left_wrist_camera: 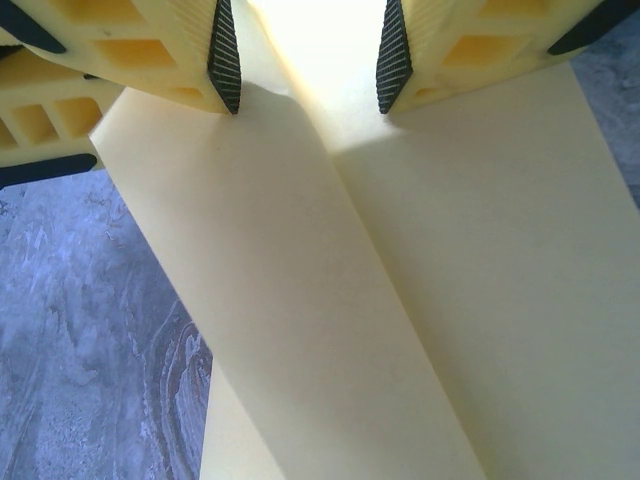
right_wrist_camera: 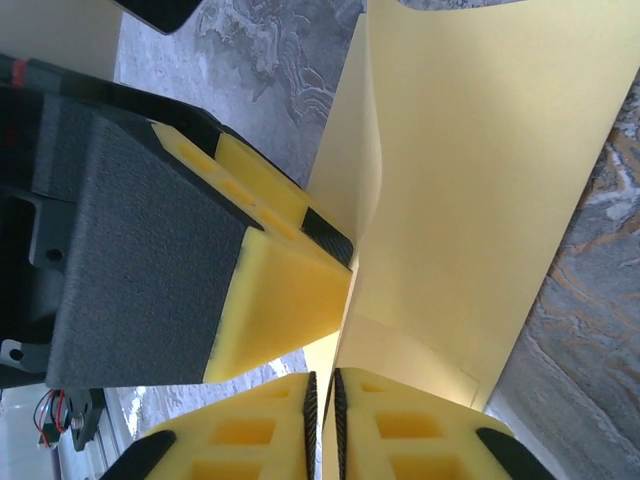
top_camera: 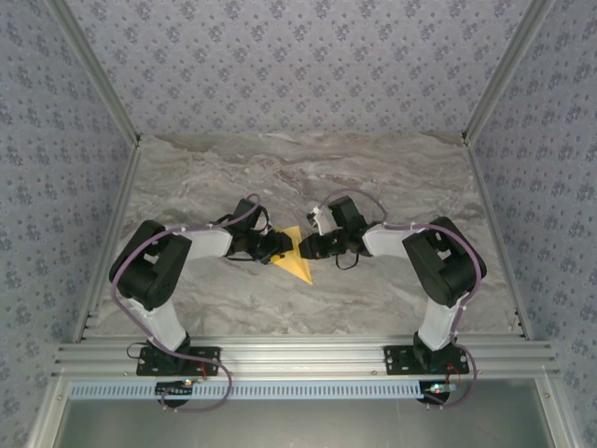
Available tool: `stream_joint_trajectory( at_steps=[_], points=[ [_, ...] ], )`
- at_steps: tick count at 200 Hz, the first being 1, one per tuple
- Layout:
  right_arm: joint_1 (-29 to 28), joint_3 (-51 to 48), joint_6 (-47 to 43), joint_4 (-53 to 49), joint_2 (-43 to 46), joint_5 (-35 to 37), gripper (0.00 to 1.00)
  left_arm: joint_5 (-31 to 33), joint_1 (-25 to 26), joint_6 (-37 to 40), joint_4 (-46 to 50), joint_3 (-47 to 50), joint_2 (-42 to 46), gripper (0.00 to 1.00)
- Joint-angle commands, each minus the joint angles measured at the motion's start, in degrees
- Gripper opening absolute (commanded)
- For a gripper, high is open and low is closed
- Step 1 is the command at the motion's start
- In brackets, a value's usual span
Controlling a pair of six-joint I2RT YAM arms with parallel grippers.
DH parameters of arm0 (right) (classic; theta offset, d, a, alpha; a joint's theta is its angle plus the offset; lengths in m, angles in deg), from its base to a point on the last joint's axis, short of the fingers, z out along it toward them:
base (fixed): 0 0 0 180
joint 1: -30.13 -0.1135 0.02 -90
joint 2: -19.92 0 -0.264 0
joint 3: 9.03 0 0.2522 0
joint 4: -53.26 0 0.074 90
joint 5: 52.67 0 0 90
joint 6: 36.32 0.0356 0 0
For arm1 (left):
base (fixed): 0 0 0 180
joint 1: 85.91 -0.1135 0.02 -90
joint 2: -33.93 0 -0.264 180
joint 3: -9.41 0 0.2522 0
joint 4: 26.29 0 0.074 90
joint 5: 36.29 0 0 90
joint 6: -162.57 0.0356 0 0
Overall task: Fold a paper plane with a square sheet of paper (fold left side to right side)
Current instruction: Fourth fold the wing at the center of the table.
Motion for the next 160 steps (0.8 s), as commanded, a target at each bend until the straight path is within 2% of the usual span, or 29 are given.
stream_joint_trajectory(
  at_steps=[1, 160],
  points=[
    [-0.38, 1.97, -1.42, -3.29, -1.35, 1.02, 0.12, 0.81, 0.25, 1.16, 1.55, -0.78, -1.16, 0.43],
    [-0.75, 5.75, -5.23, -9.56, -5.06, 6.52, 0.11, 0.61, 0.35, 1.10, 1.59, -0.72, -1.15, 0.43]
  ],
)
